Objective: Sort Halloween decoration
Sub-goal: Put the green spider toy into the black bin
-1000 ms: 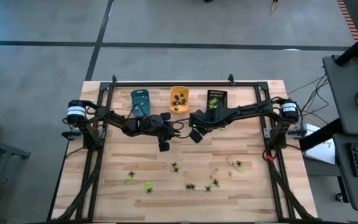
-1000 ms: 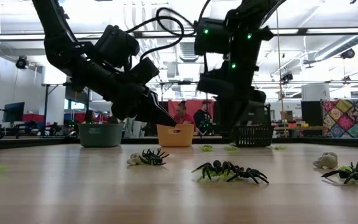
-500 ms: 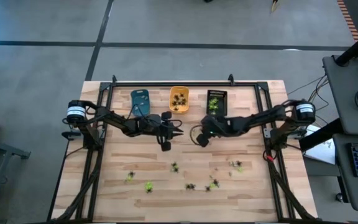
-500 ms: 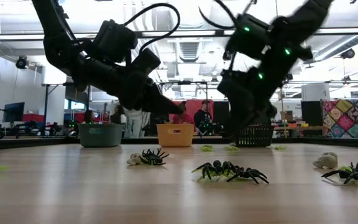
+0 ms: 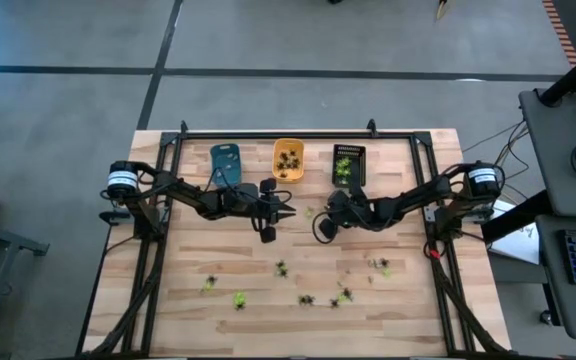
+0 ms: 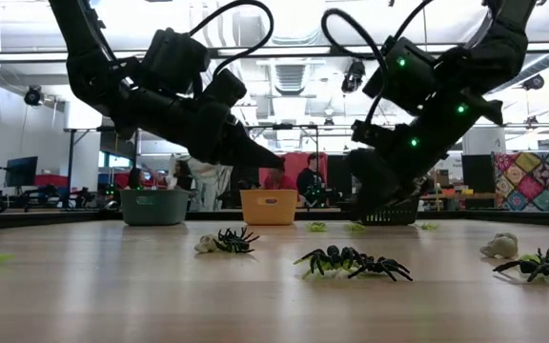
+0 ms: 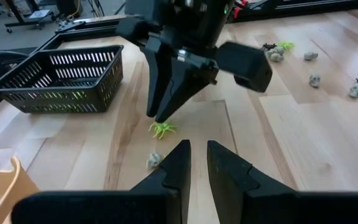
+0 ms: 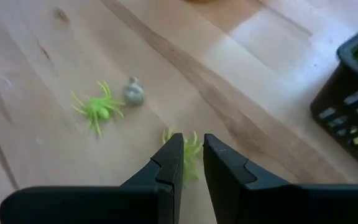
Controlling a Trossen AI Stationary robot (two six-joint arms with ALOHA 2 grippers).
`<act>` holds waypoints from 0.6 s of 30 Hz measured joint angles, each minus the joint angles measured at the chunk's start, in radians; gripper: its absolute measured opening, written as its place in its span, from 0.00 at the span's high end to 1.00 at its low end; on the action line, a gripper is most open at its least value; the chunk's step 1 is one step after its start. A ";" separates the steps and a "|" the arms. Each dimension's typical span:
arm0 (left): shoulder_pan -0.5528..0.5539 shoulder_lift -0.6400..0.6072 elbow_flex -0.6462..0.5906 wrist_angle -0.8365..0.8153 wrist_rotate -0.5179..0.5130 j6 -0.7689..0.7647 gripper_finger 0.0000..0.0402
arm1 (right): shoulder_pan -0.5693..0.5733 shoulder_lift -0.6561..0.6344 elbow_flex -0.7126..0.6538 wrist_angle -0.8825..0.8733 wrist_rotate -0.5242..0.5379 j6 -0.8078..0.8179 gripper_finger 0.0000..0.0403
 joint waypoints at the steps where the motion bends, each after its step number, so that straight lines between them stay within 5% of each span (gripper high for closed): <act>1: 0.000 0.000 0.000 0.002 0.000 0.000 0.91 | 0.000 0.009 0.000 0.001 -0.001 0.000 0.87; 18: -0.005 0.000 0.000 0.005 0.061 -0.004 0.91 | 0.044 -0.018 0.006 0.149 -0.147 -0.045 0.87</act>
